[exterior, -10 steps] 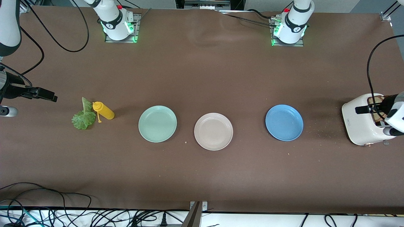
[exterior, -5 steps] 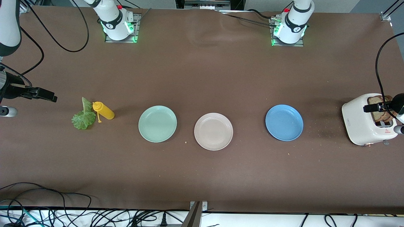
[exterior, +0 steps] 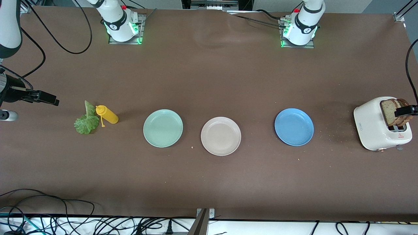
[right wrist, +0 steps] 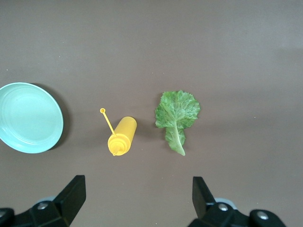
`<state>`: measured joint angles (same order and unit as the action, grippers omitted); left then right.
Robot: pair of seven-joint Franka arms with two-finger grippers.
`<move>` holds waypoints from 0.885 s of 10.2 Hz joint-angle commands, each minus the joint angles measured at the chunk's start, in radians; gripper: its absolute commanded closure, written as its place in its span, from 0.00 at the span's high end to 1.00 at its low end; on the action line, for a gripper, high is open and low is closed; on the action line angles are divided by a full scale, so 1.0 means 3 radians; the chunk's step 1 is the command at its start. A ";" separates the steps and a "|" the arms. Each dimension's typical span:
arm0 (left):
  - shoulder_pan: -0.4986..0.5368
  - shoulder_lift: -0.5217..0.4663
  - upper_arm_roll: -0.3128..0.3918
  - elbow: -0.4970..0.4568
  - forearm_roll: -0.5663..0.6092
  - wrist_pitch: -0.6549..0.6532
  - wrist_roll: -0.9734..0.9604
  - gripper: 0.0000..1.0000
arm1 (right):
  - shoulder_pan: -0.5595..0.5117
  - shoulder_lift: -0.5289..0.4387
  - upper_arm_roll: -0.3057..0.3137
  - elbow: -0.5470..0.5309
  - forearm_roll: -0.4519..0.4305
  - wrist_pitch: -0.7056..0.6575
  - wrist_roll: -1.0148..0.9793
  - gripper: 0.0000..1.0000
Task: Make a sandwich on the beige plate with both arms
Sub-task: 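Lower the left gripper onto the toast slice in the white toaster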
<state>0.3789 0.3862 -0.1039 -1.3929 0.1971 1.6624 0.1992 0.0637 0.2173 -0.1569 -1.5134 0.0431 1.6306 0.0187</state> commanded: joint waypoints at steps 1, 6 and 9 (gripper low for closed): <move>0.0025 -0.0188 -0.0022 -0.0209 0.0059 0.0108 0.0102 1.00 | -0.0023 -0.0014 0.0017 -0.0002 0.0030 0.0010 -0.0011 1.00; 0.0015 -0.0479 0.0193 -0.1073 -0.0248 0.0819 0.0215 1.00 | -0.0023 -0.0014 0.0017 -0.0002 0.0030 0.0010 -0.0011 1.00; 0.0026 -0.0479 0.0213 -0.1241 -0.0274 0.0997 0.0226 1.00 | -0.0028 -0.0014 0.0017 -0.0002 0.0030 0.0005 -0.0011 1.00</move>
<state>0.3863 0.2815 -0.0488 -1.7013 0.1368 1.9154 0.2383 0.0635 0.2173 -0.1569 -1.5134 0.0431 1.6306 0.0187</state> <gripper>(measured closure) 0.000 0.000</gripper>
